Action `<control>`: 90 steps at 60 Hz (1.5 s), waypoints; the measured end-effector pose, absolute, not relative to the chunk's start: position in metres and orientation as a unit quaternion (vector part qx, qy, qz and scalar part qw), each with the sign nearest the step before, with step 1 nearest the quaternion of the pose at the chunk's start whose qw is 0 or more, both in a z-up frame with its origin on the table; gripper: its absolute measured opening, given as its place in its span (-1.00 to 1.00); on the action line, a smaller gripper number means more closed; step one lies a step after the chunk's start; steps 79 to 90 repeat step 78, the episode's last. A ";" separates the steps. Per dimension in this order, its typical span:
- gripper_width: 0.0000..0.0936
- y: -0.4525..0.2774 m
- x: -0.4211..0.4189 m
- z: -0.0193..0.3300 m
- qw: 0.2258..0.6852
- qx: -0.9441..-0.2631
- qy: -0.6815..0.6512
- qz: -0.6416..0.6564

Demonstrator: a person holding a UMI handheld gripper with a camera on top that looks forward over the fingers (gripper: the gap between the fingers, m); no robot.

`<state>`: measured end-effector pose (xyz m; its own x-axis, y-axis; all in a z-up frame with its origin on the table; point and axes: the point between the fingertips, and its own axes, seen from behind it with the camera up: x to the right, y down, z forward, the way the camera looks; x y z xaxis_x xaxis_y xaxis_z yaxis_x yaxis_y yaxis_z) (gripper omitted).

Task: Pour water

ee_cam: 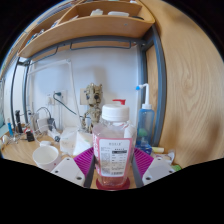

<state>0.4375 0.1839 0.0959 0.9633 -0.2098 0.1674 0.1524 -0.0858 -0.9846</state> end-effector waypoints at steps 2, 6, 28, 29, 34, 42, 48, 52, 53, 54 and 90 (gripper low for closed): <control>0.33 0.184 0.437 0.096 0.674 -0.726 0.018 -0.136; 0.44 0.182 0.437 0.092 0.663 -0.735 0.011 -0.143; 0.84 0.064 0.381 0.073 0.603 -0.783 0.040 -0.147; 0.84 0.058 0.373 0.074 0.602 -0.784 0.038 -0.145; 0.84 0.036 0.336 0.094 0.603 -0.785 0.026 -0.144; 0.85 0.014 0.279 0.141 0.623 -0.770 0.012 -0.135; 0.85 0.002 0.249 0.170 0.642 -0.755 0.008 -0.132; 0.85 -0.004 0.238 0.181 0.644 -0.753 0.013 -0.133; 0.85 -0.006 0.235 0.182 0.645 -0.753 0.015 -0.132; 0.85 -0.007 0.233 0.184 0.646 -0.752 0.017 -0.131; 0.85 -0.022 0.186 0.218 0.670 -0.731 0.016 -0.128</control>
